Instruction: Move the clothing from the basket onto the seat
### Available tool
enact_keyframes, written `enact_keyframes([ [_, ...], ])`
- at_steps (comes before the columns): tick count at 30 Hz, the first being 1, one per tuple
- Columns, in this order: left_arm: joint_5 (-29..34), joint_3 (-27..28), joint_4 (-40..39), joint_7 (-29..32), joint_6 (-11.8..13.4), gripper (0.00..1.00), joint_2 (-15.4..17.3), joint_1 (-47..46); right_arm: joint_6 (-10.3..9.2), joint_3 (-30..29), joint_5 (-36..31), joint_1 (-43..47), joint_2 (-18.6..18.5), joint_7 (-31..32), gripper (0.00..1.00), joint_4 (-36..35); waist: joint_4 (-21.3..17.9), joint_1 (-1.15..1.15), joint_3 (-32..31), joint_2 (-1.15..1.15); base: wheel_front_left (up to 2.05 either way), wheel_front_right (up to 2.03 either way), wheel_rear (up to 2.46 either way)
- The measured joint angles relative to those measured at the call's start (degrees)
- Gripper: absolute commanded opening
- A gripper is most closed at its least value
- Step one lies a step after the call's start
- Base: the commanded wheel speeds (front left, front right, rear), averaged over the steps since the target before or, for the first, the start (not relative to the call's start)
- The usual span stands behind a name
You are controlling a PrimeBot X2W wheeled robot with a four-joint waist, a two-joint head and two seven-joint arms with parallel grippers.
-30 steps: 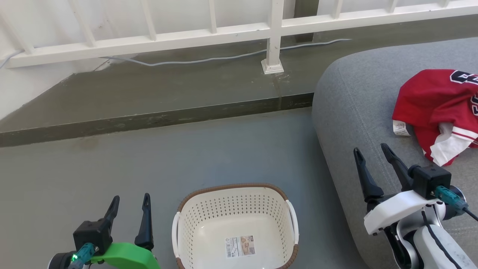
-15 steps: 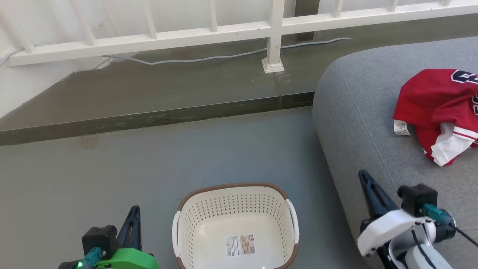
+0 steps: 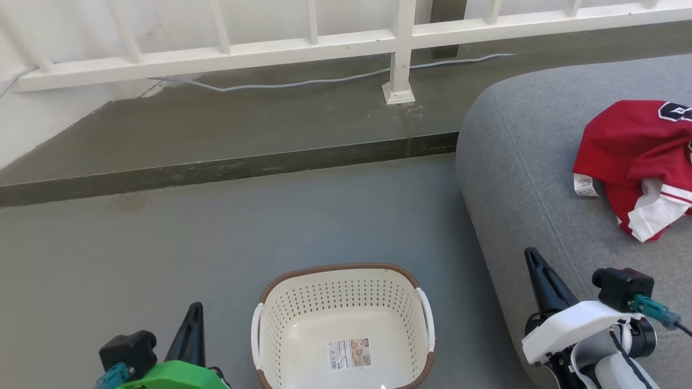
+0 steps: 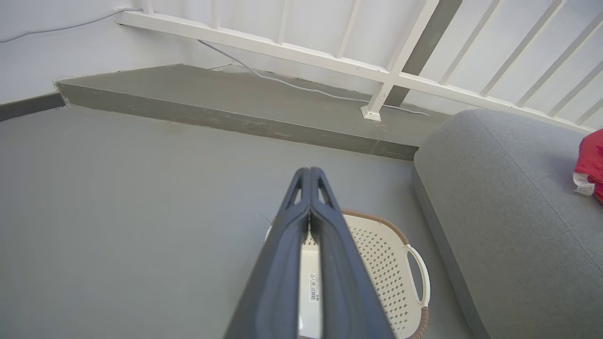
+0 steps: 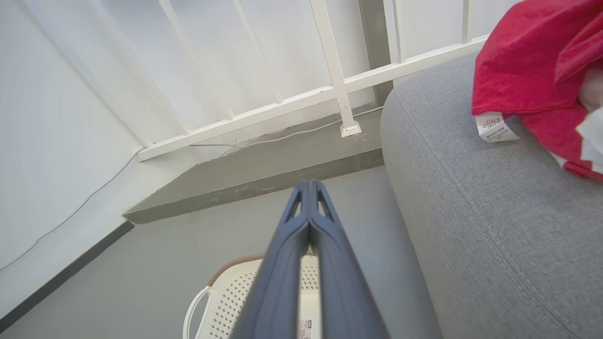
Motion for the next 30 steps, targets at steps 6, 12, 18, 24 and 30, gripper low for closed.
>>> enact_keyframes([
  [6,-4.16,0.76,0.04,0.16,-0.51,0.0,-0.1,-0.01,0.49,-1.48,4.48,-0.01,0.37,0.62,0.0,0.02,0.19,0.0,0.06,0.0,0.0,0.0,0.0],
  [12,-7.91,1.82,0.37,0.32,-0.59,0.0,-0.09,-0.04,0.56,-2.53,8.21,-0.03,0.59,1.14,0.0,0.11,0.34,0.0,0.1,0.0,0.0,0.0,0.0],
  [18,-13.8,2.56,0.9,0.77,-1.68,0.0,-0.07,-0.21,1.24,-3.87,13.46,-0.21,0.69,2.3,0.0,0.46,0.56,0.0,0.15,0.0,0.0,0.0,0.0],
  [24,-18.09,3.64,1.65,1.32,-2.52,0.0,-0.02,-0.53,1.72,-5.15,18.14,-0.49,0.93,2.98,0.0,0.93,0.75,0.0,0.19,0.0,0.0,0.0,0.0],
  [30,-22.56,4.17,2.65,1.83,-3.55,0.0,0.02,-1.65,2.52,-6.41,22.59,-1.21,1.27,3.64,0.0,1.45,0.94,0.0,0.22,0.0,0.0,0.0,0.0],
])
